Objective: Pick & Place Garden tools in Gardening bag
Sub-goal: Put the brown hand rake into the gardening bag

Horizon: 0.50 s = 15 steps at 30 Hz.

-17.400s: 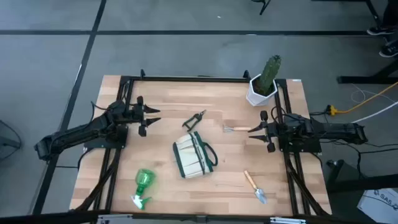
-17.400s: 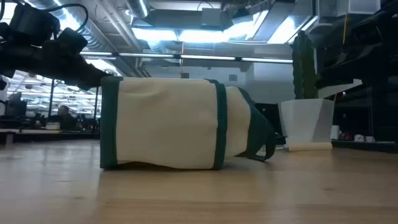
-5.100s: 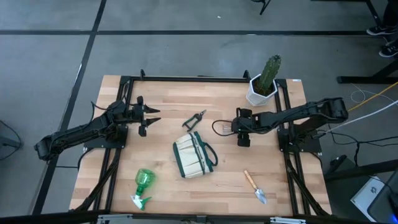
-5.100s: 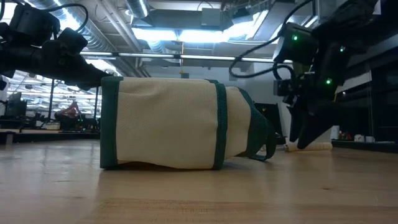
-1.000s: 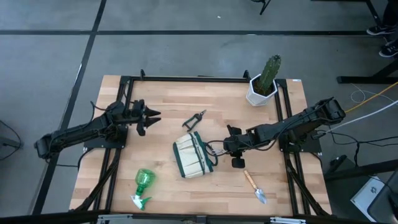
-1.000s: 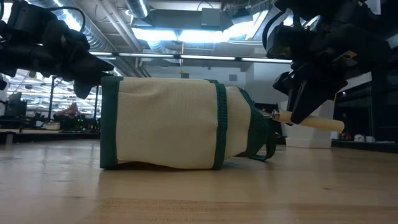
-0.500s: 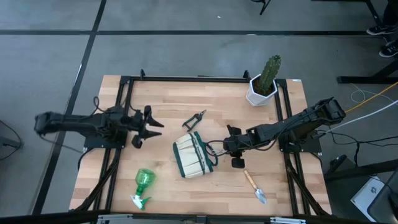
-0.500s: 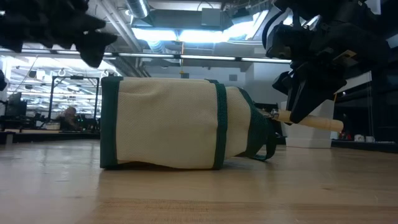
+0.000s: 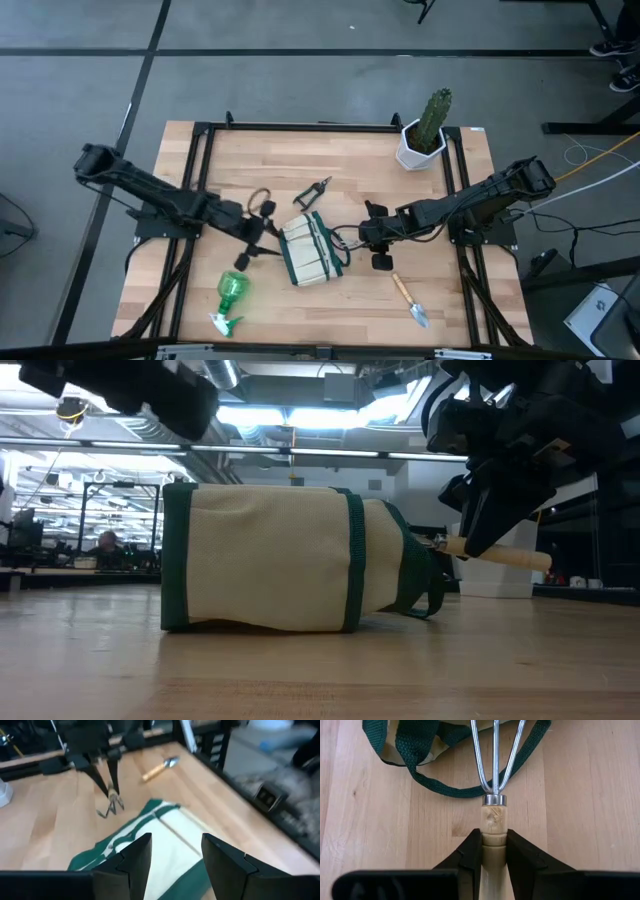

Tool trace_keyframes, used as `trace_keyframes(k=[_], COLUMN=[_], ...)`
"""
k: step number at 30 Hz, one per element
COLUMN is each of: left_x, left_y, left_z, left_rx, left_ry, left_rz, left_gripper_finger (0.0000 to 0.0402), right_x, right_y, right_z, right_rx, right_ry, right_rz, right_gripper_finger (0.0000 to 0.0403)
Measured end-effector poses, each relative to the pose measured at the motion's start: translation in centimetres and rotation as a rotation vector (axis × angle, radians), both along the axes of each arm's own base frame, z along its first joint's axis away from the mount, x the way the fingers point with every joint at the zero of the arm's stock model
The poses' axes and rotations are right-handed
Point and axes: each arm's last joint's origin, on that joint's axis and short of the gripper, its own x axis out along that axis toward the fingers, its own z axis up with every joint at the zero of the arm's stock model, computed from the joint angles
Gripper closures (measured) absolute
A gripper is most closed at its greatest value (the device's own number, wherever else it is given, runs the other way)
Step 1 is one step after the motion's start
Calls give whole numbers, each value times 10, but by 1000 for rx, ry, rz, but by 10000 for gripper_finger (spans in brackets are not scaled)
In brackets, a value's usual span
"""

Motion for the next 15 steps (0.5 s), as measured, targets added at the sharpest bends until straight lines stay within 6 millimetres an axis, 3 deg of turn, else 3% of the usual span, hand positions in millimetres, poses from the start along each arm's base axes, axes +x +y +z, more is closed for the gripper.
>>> trace_keyframes(k=[6, 15], left_x=[18, 25], left_y=[-11, -15], left_z=[-20, -39], left_rx=[84, 247], left_ry=[171, 336], left_rz=[-1, 52], left_gripper_finger=[233, 233], right_x=[0, 0], right_y=[0, 0], right_z=[0, 0], right_rx=[0, -1], right_ry=[1, 2], right_rz=[0, -1], right_gripper_finger=[332, 332])
